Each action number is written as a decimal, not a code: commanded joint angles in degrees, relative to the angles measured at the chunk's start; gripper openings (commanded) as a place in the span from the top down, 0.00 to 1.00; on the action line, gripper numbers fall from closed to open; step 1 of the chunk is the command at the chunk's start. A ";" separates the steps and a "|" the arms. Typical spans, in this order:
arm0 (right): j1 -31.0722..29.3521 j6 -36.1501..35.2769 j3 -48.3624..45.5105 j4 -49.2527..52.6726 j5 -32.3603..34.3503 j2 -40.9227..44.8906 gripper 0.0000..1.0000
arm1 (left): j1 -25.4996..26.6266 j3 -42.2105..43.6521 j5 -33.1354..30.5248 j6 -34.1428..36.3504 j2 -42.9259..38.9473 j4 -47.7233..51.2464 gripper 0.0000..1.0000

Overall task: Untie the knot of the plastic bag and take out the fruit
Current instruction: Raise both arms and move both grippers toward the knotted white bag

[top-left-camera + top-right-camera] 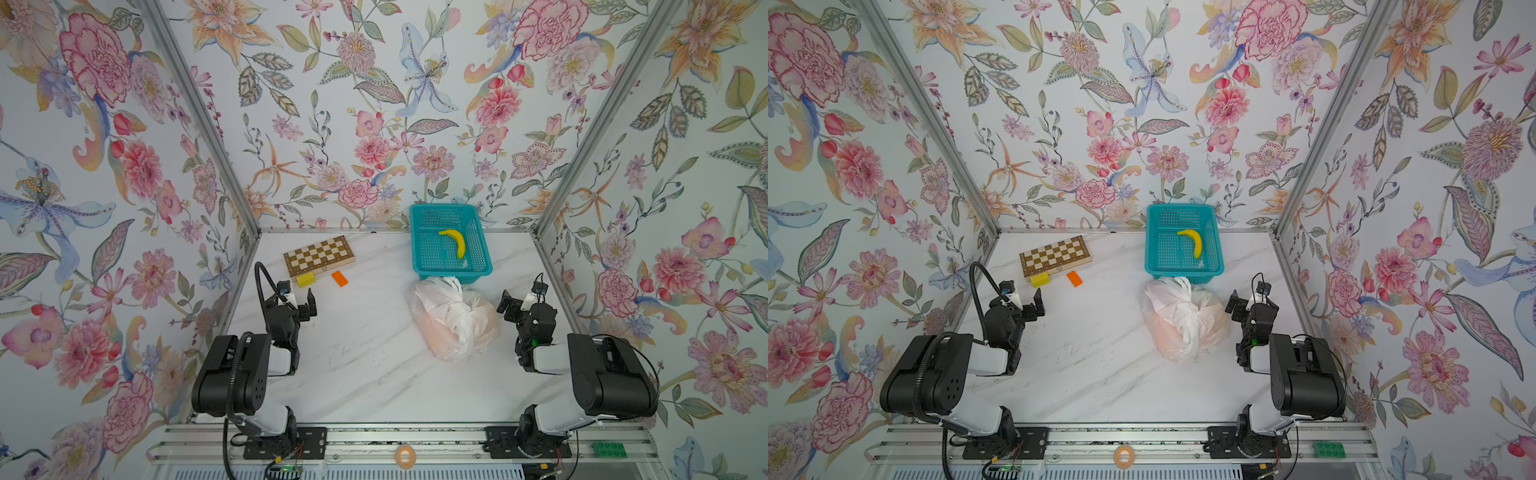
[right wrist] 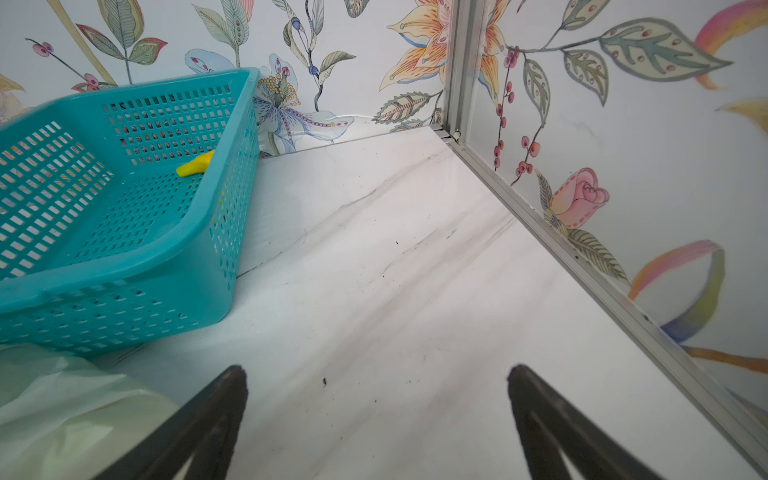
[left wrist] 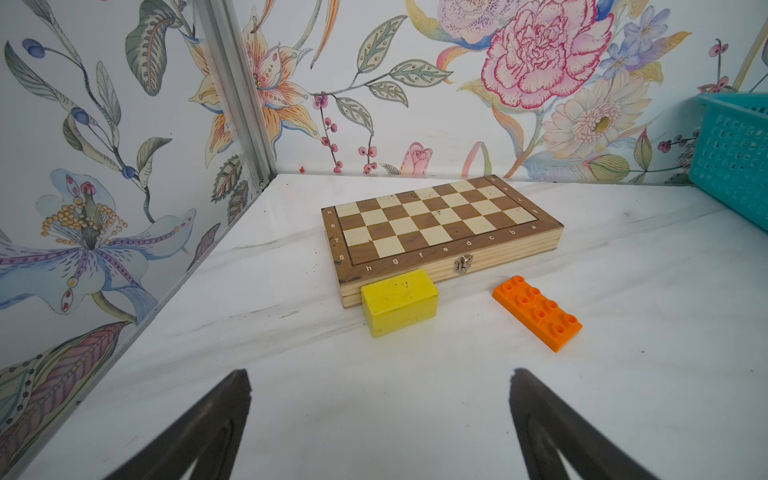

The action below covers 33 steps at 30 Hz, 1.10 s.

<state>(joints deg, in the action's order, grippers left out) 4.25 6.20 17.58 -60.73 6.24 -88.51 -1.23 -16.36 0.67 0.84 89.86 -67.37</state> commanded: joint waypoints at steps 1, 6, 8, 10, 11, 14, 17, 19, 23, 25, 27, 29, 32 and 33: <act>0.14 -0.44 0.28 -0.44 -0.55 -0.08 0.01 | 0.14 0.48 -1.14 0.16 0.36 -1.63 0.01; -0.28 -0.66 0.00 -0.79 0.24 0.02 0.01 | 0.12 0.45 -1.18 0.14 0.34 -1.62 0.01; -0.63 -0.62 -0.15 -0.94 1.71 0.18 0.01 | 0.16 0.62 -1.10 0.13 0.23 -1.94 0.01; -1.00 -0.50 -0.07 -0.98 3.34 0.41 0.01 | 0.12 0.64 -0.62 0.28 0.22 -1.98 0.01; -1.09 -0.28 -0.03 -0.29 3.80 1.25 0.01 | 0.12 0.77 0.18 0.59 0.22 -2.13 0.01; -1.27 -0.26 1.00 5.77 4.57 5.60 0.01 | 0.32 1.68 0.29 0.74 -1.25 -4.49 0.01; -1.20 1.76 3.39 17.47 4.43 13.14 0.01 | 0.72 4.75 -1.06 0.96 -5.74 -4.16 0.01; -1.00 3.56 5.41 25.78 3.68 17.96 0.01 | 1.39 4.50 -1.52 1.59 -9.71 -0.06 0.01; -1.08 8.70 10.60 42.80 0.19 26.03 0.01 | 3.63 -0.10 -2.84 1.27 -19.17 15.74 0.01; -1.09 11.99 14.70 52.17 -3.01 28.82 0.01 | 4.40 -3.01 -3.29 -2.36 -22.72 23.63 0.01; -1.22 14.99 18.94 62.10 -6.62 30.38 0.01 | 5.62 -8.57 -3.84 -6.52 -24.95 34.99 0.01; -1.64 17.50 23.73 71.39 -10.96 30.95 0.01 | 7.88 -15.36 -4.42 -10.32 -25.46 46.60 0.01; -2.47 19.55 29.28 80.96 -15.54 30.40 0.01 | 12.00 -23.21 -3.21 -13.81 -24.48 57.29 0.01; -2.79 19.97 31.02 83.78 -17.67 30.05 0.01 | 13.54 -26.09 -2.95 -15.33 -23.48 61.15 0.01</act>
<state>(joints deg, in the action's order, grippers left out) 2.28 22.02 44.95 5.78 -4.01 -58.19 9.23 -36.77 -2.26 -8.54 65.47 -23.64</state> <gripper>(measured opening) 0.989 0.990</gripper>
